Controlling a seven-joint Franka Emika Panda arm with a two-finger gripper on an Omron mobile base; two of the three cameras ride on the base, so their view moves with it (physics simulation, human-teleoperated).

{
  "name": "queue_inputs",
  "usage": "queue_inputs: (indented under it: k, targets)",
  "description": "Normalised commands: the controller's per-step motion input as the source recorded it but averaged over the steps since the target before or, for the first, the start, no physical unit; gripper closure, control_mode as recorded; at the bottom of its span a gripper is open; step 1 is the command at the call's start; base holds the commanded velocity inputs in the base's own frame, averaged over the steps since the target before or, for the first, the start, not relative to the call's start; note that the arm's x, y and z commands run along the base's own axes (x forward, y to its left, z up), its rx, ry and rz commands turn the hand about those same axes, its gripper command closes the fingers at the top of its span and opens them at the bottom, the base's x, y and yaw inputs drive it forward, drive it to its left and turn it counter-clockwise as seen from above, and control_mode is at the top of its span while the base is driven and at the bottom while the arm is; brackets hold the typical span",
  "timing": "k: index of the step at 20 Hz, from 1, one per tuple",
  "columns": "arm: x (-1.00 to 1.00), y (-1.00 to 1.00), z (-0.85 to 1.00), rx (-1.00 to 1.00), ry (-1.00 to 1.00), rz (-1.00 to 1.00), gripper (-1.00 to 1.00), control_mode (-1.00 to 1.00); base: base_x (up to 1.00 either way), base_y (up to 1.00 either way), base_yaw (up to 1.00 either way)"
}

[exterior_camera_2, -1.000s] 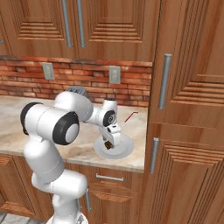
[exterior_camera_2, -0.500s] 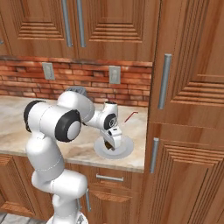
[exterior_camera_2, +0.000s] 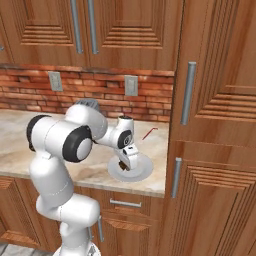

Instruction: Pick the sweet potato from the counter and place it in the microwave.

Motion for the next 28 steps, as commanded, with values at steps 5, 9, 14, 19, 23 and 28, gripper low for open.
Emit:
queue_inputs:
  k: [5, 9, 14, 19, 23, 28]
  targets:
    - [-0.32, 0.0, 0.48, 0.11, -0.16, 0.02, 1.0, -1.0, 0.0, 0.0, 0.0]
    - [-0.73, 0.15, 1.0, 0.12, -0.15, 0.12, 1.0, -1.0, 0.0, 0.0, 0.0]
    - [-0.81, 0.49, 1.0, 0.01, -0.02, 0.13, 1.0, -1.0, 0.0, 0.0, 0.0]
    - [-0.68, 0.71, 1.0, -0.02, 0.0, 0.18, 1.0, -1.0, 0.0, 0.0, 0.0]
    - [-0.96, 0.53, 0.95, -0.03, 0.0, 0.23, 1.0, -1.0, 0.0, 0.0, 0.0]
    - [-0.96, 0.2, 0.67, -0.02, 0.0, 0.23, 1.0, -1.0, 0.0, 0.0, 0.0]
